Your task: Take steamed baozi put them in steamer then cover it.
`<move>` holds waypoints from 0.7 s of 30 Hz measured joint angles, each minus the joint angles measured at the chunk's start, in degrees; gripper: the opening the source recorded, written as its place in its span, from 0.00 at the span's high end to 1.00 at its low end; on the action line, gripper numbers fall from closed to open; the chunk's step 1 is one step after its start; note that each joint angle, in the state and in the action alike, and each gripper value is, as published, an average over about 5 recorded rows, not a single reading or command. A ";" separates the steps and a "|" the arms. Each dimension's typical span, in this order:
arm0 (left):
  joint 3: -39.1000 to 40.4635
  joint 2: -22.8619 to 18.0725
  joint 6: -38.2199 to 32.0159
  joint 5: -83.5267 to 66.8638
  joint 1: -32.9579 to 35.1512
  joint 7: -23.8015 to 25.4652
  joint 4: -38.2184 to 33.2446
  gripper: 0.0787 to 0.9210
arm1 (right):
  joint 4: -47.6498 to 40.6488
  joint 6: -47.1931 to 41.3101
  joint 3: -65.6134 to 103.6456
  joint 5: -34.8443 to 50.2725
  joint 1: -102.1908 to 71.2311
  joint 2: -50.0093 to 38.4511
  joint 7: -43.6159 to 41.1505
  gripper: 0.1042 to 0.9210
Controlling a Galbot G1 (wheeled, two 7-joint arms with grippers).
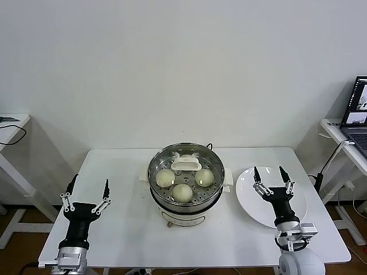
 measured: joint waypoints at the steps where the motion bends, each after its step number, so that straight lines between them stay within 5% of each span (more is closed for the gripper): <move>1: -0.15 -0.03 -0.23 -0.25 0.14 0.00 0.11 0.12 | 0.10 -0.05 -0.01 0.01 -0.07 0.00 -0.02 0.12; 21: -1.74 -0.27 -2.40 -2.42 1.34 0.36 1.33 0.12 | 2.17 -1.18 0.19 -0.07 -0.95 -0.27 -0.14 0.12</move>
